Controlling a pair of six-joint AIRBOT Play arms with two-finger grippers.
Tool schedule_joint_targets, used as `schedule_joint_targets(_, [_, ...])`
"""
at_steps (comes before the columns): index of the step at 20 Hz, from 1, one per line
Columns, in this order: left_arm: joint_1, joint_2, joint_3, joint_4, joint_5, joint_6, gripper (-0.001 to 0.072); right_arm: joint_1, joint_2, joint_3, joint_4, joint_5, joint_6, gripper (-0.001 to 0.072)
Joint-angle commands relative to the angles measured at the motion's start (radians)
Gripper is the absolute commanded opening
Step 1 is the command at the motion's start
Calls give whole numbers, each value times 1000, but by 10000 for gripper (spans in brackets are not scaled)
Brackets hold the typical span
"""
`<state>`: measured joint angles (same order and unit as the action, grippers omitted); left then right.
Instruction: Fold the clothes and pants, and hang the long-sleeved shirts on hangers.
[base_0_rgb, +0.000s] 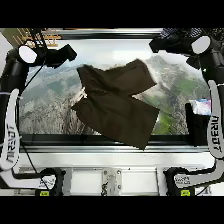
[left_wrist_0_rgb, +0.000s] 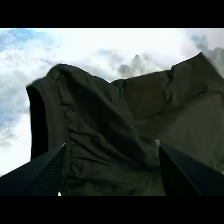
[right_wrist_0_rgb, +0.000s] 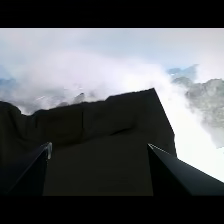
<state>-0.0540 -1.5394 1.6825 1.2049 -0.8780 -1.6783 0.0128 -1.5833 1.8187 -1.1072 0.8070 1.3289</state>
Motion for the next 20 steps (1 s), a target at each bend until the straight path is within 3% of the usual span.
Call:
schedule_joint_targets(1, [95, -83, 79, 10, -144, 6, 612, -80, 67, -12, -5, 106, 6, 655])
schedule_joint_targets(5, [206, -82, -129, 8, -328, 7, 612, -144, 257, -216, -9, 266, 7, 654])
schedule_joint_targets(7, [229, -82, -283, 5, -332, 7, 612, -147, 364, -388, -8, 273, 7, 654])
schedule_joint_targets(9, [230, -82, -417, -11, -277, 7, 612, -147, 455, -552, -7, 273, 7, 653])
schedule_joint_targets(12, [212, -82, -539, -165, -158, 68, 611, -147, 556, -744, -7, 272, 8, 654])
schedule_joint_targets(16, [171, -82, -584, -233, -40, 66, 612, -148, 612, -936, -8, 271, 12, 654])
schedule_joint_targets(20, [129, -83, -591, -238, 51, 65, 611, -148, 606, -1105, -6, 211, 92, 655])
